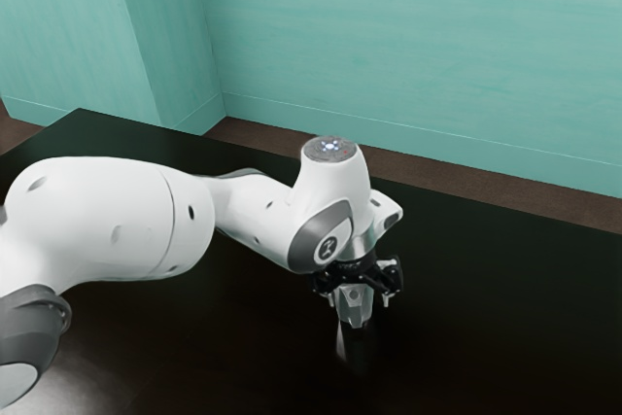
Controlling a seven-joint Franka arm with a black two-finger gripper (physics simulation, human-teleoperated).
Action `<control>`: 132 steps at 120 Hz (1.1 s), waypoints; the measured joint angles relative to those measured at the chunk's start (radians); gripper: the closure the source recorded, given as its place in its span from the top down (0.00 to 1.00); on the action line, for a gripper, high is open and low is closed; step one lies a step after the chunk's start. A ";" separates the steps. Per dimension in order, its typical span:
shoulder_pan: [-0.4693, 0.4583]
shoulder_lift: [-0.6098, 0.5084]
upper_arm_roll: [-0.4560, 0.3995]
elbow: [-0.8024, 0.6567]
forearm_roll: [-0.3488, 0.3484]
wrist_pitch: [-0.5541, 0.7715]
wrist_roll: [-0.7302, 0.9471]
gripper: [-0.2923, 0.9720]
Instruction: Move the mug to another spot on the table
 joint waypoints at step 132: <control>-0.099 -0.036 0.089 -0.067 -0.033 0.100 0.003 0.34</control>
